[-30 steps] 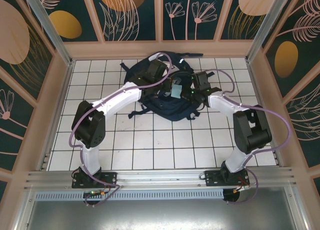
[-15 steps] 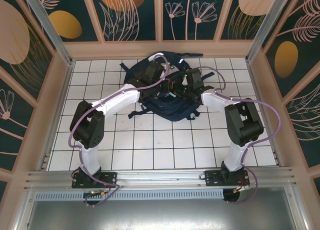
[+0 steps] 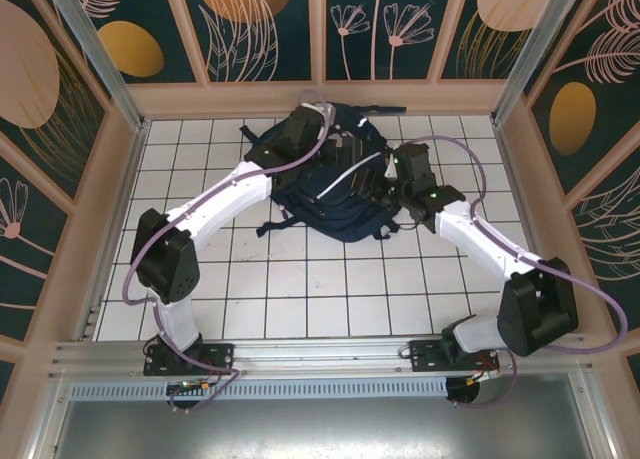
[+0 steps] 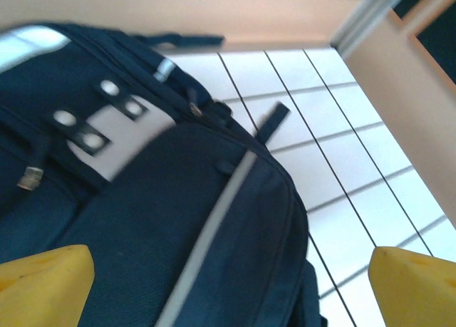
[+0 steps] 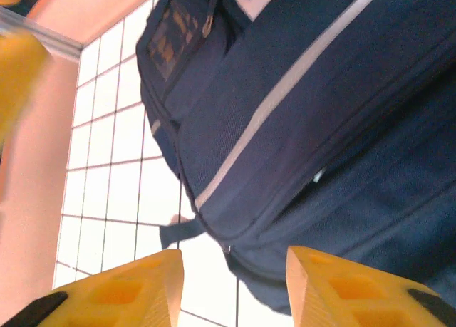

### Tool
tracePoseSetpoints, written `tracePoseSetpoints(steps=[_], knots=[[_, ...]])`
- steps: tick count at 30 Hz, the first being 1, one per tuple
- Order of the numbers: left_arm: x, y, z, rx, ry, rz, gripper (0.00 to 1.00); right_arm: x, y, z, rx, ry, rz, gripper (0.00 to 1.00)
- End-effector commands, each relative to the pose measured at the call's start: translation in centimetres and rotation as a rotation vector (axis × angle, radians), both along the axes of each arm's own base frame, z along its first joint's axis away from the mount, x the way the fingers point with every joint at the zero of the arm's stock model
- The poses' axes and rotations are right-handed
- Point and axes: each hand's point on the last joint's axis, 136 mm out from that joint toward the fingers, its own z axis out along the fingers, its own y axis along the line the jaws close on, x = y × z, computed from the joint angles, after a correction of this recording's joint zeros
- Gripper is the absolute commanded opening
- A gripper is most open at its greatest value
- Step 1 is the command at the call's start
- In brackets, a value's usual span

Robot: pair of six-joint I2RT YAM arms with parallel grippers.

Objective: Pack the student bag

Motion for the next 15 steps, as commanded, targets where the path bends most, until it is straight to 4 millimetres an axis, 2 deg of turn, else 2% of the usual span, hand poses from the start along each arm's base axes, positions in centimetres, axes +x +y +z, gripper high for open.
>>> tracePoseSetpoints(steps=[1, 5, 9, 12, 15], knots=[[1.6, 5.0, 2.7, 0.067, -0.102, 0.163, 0.98, -2.8, 1.7, -2.3, -0.010, 0.098, -0.015, 0.52], [2.7, 8.9, -0.5, 0.070, -0.046, 0.226, 0.99, -3.7, 6.2, -2.4, 0.119, 0.113, -0.040, 0.57], [3.1, 11.7, -4.1, 0.057, -0.011, 0.266, 0.98, -3.3, 9.6, -2.7, 0.166, 0.113, -0.104, 0.57], [3.8, 12.8, -6.3, 0.043, -0.006, 0.272, 0.98, -2.2, 11.1, -3.9, 0.155, 0.134, -0.130, 0.57], [5.0, 13.3, -9.1, 0.064, 0.025, 0.277, 0.96, -0.7, 10.5, -5.6, 0.105, 0.132, -0.183, 0.56]])
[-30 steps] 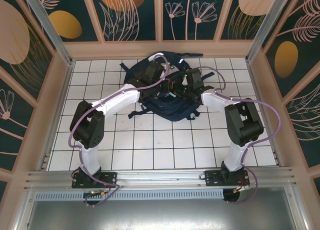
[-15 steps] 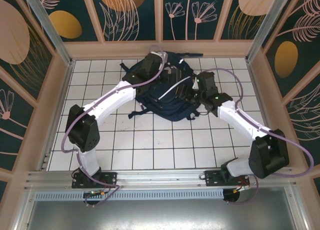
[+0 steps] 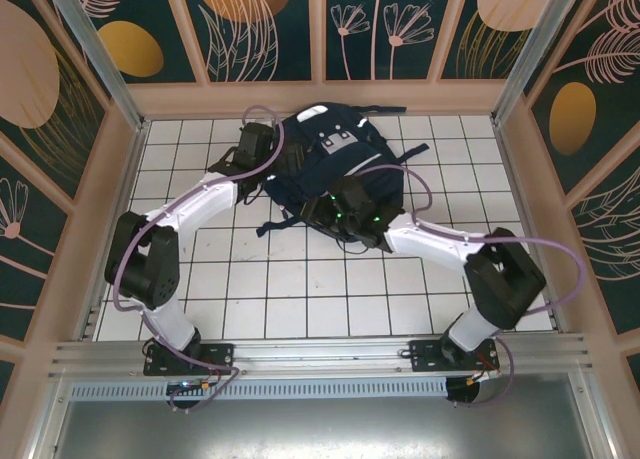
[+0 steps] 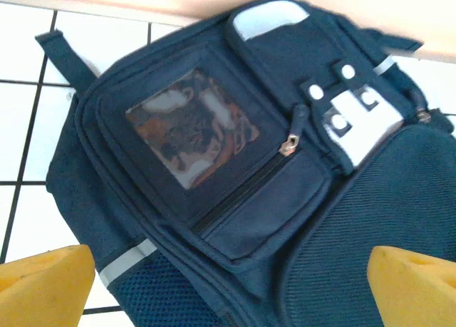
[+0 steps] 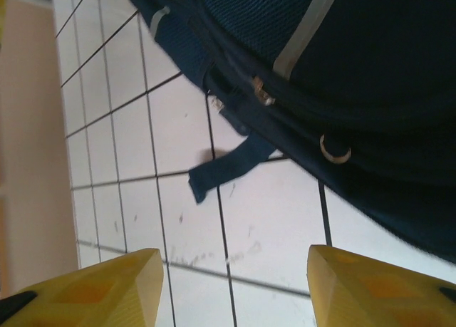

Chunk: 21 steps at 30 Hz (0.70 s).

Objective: Pack the student bag

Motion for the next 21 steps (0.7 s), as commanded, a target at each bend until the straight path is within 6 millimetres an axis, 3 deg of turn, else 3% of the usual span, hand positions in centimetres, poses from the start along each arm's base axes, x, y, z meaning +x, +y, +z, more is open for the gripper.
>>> tracePoseSetpoints(steps=[1, 7, 13, 16, 21], knots=[[2.1, -0.6, -0.8, -0.037, -0.046, -0.012, 0.96, 3.4, -0.9, 0.6, 0.009, -0.051, -0.142, 0.56], [3.0, -0.2, -6.5, -0.086, 0.083, 0.029, 0.90, 5.0, -4.6, -0.8, -0.076, -0.060, -0.233, 0.56], [1.9, -0.4, -12.0, -0.120, 0.226, 0.046, 0.66, 5.4, -8.6, -3.3, -0.138, -0.022, -0.290, 0.56], [0.1, -0.5, -13.5, -0.162, 0.277, 0.038, 0.56, 5.9, -10.7, -4.3, -0.189, -0.022, -0.316, 0.56], [-4.9, -1.7, -14.4, -0.354, 0.363, -0.008, 0.41, 8.0, -14.3, -5.7, -0.252, -0.021, -0.343, 0.56]])
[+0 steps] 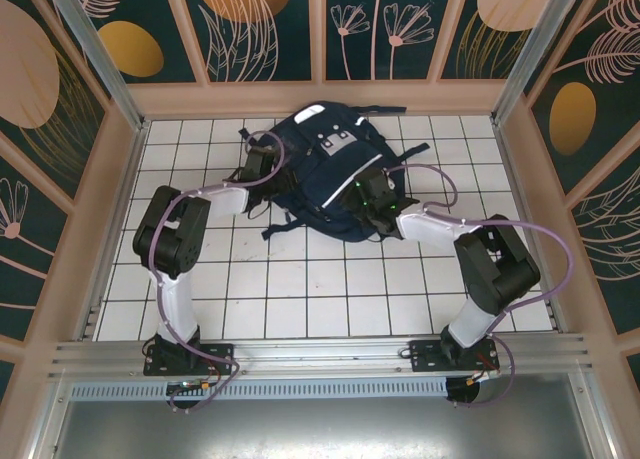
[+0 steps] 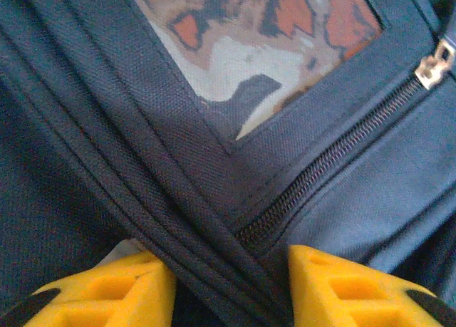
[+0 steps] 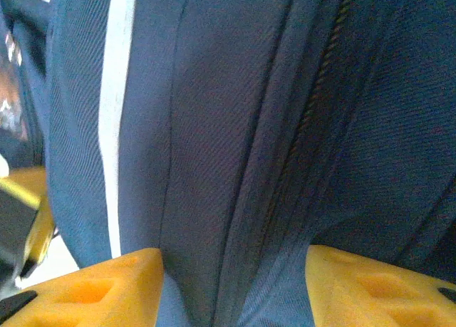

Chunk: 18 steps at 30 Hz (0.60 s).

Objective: Pack the student bag

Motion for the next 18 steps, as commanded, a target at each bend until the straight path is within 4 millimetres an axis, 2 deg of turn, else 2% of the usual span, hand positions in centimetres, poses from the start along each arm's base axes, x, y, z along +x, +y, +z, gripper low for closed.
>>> tracePoseSetpoints(steps=[1, 6, 8, 10, 13, 15, 18], knots=[[-5.9, -0.7, -2.9, -0.156, 0.176, -0.034, 0.40, 1.8, -4.1, -1.3, -0.123, -0.017, -0.046, 0.56], [-11.1, -3.5, -2.7, -0.304, 0.232, -0.101, 0.41, 4.8, -5.4, -0.2, -0.165, -0.067, -0.031, 0.57], [-12.4, -5.1, -1.9, -0.326, 0.233, -0.132, 0.49, 5.9, -5.8, 0.2, -0.171, -0.063, -0.026, 0.57], [-12.9, -6.5, -1.1, -0.340, 0.222, -0.156, 0.51, 6.2, -5.8, 1.0, -0.192, -0.054, -0.006, 0.57], [-12.5, -7.7, -0.3, -0.360, 0.203, -0.158, 0.52, 5.3, -6.0, 2.8, -0.236, -0.033, 0.025, 0.59], [-11.8, -8.0, -0.1, -0.365, 0.191, -0.145, 0.50, 3.8, -6.0, 3.6, -0.266, 0.002, 0.056, 0.63], [-11.0, -8.2, 0.0, -0.365, 0.179, -0.136, 0.47, 1.1, -4.6, 4.0, -0.308, 0.038, 0.121, 0.71]])
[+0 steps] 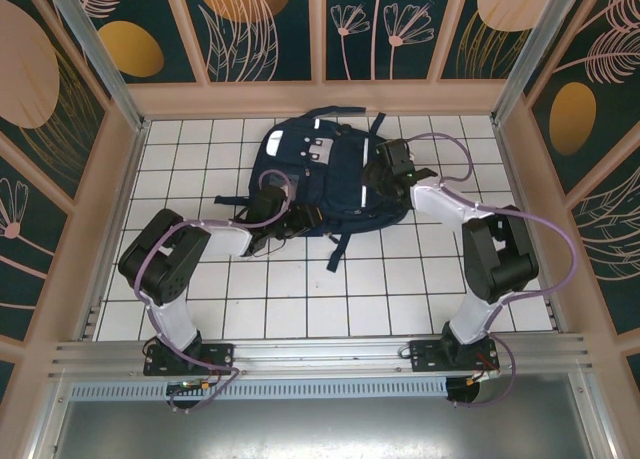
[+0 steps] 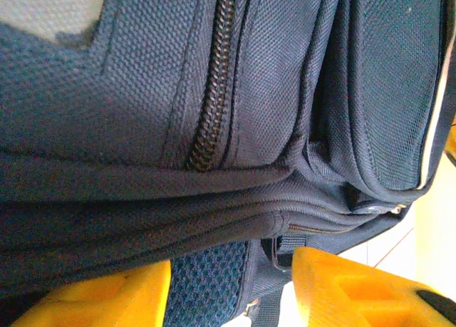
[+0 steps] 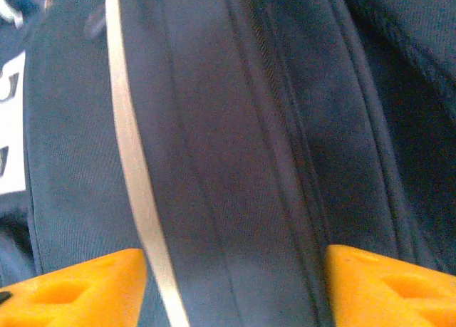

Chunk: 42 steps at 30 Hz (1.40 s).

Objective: Pack the student bag

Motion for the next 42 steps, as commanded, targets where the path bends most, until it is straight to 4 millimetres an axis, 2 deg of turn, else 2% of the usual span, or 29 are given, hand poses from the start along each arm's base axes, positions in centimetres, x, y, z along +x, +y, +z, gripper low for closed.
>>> tracePoseSetpoints(steps=[1, 4, 6, 9, 14, 17, 25, 27, 33, 37, 42], knots=[[0.7, -0.5, -0.3, -0.022, 0.033, 0.020, 0.45, -4.2, 1.2, 1.2, -0.100, 0.067, 0.093, 0.73], [1.0, -0.6, -0.3, -0.036, 0.028, 0.030, 0.39, -6.1, 3.5, 0.8, -0.104, 0.093, 0.139, 0.76], [1.0, -0.7, -0.2, -0.043, 0.026, 0.031, 0.34, -6.8, 5.0, 0.4, -0.082, 0.107, 0.159, 0.77], [0.9, -0.6, -0.3, -0.054, 0.027, 0.038, 0.32, -7.5, 6.8, -0.6, -0.086, 0.141, 0.181, 0.78], [1.0, -0.6, -0.1, -0.063, 0.020, 0.042, 0.30, -9.3, 7.2, -1.0, -0.208, 0.172, 0.183, 0.79], [1.0, -0.6, 0.2, -0.074, 0.010, 0.044, 0.26, -9.8, 7.4, -1.4, -0.195, 0.164, 0.180, 0.78], [0.7, -0.5, 0.4, -0.075, 0.003, 0.040, 0.25, -7.2, 6.3, -3.2, -0.328, 0.143, 0.108, 0.75], [0.6, -0.3, 0.5, -0.077, 0.003, 0.046, 0.25, -6.9, 6.6, -3.7, -0.328, 0.143, 0.106, 0.75], [0.5, -0.2, 0.5, -0.080, 0.003, 0.048, 0.25, -5.9, 5.6, -4.9, -0.395, 0.138, 0.049, 0.74], [0.4, -0.2, 0.2, -0.071, 0.006, 0.044, 0.25, -6.0, 3.6, -4.2, -0.469, 0.134, 0.007, 0.71], [0.4, -0.1, -0.5, -0.048, 0.019, 0.040, 0.25, -6.0, 0.6, -2.6, -0.448, 0.105, -0.042, 0.61]])
